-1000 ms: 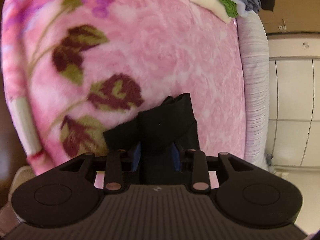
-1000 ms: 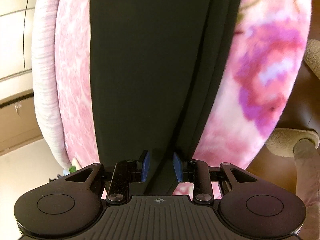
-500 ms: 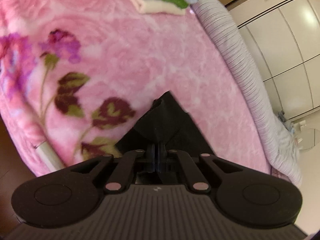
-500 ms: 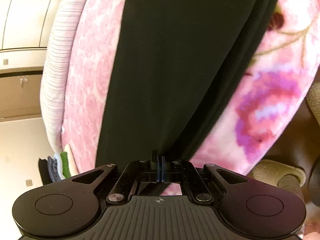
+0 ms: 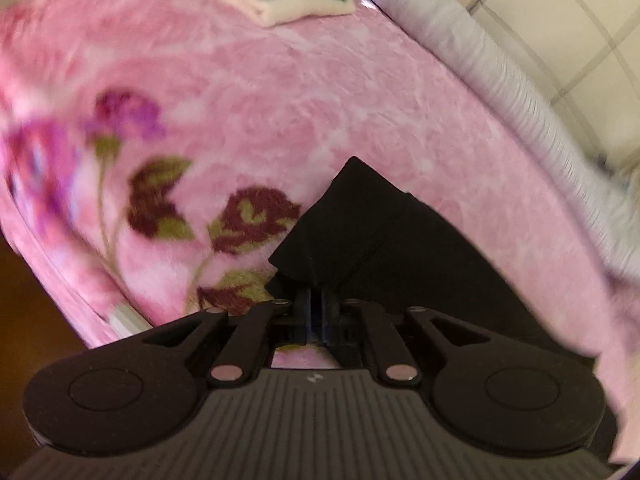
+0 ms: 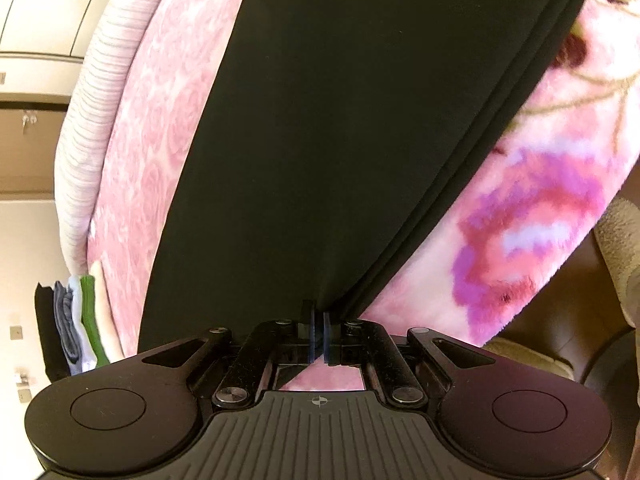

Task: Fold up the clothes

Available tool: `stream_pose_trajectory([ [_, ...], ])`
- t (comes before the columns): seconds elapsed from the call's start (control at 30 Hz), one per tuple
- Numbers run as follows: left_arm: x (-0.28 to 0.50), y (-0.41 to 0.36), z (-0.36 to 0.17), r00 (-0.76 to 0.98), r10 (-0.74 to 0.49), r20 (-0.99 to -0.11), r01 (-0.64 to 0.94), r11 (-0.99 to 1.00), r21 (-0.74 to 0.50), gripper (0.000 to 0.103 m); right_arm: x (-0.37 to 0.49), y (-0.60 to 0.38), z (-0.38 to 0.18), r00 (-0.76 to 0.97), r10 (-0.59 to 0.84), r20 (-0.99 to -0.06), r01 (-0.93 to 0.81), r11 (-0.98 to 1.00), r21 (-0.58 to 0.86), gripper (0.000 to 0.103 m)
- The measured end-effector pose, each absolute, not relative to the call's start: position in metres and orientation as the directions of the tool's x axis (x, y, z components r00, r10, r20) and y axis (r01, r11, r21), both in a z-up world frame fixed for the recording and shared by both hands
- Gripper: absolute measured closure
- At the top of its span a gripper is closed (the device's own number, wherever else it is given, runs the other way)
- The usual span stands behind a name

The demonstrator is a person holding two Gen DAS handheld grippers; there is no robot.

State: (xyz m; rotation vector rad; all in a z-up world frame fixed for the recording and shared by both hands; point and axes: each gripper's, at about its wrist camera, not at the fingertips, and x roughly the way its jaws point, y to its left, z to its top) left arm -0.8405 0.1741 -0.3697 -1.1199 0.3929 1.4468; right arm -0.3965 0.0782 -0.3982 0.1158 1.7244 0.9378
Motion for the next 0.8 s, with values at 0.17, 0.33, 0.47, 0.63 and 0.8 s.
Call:
stream_pose_trajectory([
  [0.17, -0.823, 0.167, -0.335, 0.083, 0.563, -0.822, -0.931, -0.251, -0.266, 0.096, -0.348, 0.054, -0.367, -0.249, 0.536, -0.807, -0.400, 0.702, 0.589, 0.090],
  [0.33, -0.762, 0.166, -0.314, 0.155, 0.562, -0.812, -0.928, -0.198, -0.315, 0.096, -0.241, 0.003, -0.346, -0.051, 0.582, -0.812, -0.361, 0.747, 0.559, 0.083],
  [0.47, -0.683, 0.166, -0.315, 0.271, 0.559, -0.784, -0.920, -0.090, -0.382, 0.096, -0.151, -0.039, -0.336, 0.091, 0.635, -0.767, -0.297, 0.753, 0.588, 0.083],
  [0.63, -0.580, 0.156, -0.336, 0.393, 0.497, -0.773, -0.887, -0.015, -0.461, 0.096, -0.056, -0.075, -0.339, 0.160, 0.675, -0.721, -0.250, 0.734, 0.632, 0.082],
  [0.8, -0.526, 0.142, -0.354, 0.423, 0.465, -0.778, -0.869, -0.035, -0.494, 0.096, 0.010, -0.082, -0.358, 0.169, 0.688, -0.706, -0.248, 0.723, 0.645, 0.071],
])
